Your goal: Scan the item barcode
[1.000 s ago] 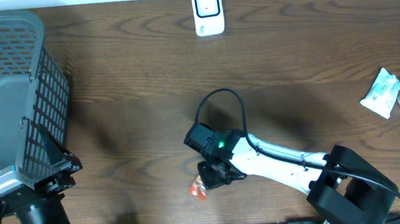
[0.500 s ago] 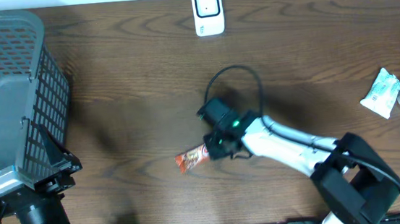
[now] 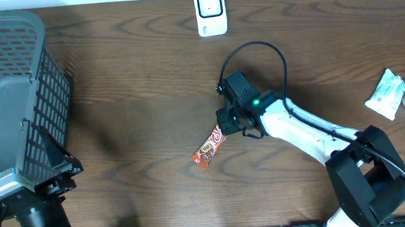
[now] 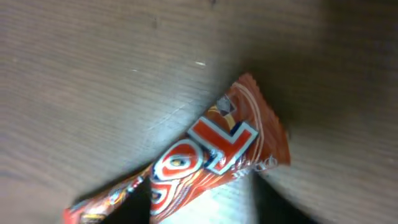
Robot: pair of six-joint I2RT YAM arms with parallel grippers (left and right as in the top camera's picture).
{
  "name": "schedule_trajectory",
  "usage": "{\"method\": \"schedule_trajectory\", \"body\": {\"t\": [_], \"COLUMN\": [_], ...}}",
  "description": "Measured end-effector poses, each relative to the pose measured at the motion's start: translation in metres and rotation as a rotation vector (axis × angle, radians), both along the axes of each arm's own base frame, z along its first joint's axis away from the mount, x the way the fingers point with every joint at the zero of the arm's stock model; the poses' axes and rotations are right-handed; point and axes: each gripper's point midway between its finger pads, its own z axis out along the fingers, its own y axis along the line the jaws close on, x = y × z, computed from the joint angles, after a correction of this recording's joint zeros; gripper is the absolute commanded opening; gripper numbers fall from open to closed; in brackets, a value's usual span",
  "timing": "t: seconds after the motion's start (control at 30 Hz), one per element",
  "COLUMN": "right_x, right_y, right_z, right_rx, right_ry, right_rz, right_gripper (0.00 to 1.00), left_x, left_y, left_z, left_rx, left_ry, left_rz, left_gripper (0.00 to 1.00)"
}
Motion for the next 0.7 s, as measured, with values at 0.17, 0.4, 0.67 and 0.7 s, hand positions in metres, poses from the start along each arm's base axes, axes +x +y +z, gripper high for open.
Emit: {"method": "schedule_trajectory", "body": {"t": [0.17, 0.4, 0.67, 0.7], "right_x": [-0.017, -0.019, 0.000, 0.004], "right_y": [0.017, 0.029, 0.009, 0.005], "right_z": [0.032, 0.043, 0.042, 0.041], "right_rx": [0.071, 0.134, 0.113, 0.111], "right_ry": [0.127, 0.149, 0.110, 0.100], "right_rz": [0.051, 0.076, 0.047, 0.049], "right_gripper": [0.99, 0.99, 0.99, 0.99], "left_x": [0.000, 0.000, 0.000, 0.000], "left_y": [0.000, 0.000, 0.000, 0.000], "left_z": [-0.001, -0.001, -0.002, -0.002], "left_rx": [-0.001, -0.001, -0.002, -0.002], "left_ry": [0.003, 0.005, 0.009, 0.009], "left_rz": [0.000, 0.001, 0.001, 0.001], "left_gripper": [0.98, 0.98, 0.98, 0.98]}}
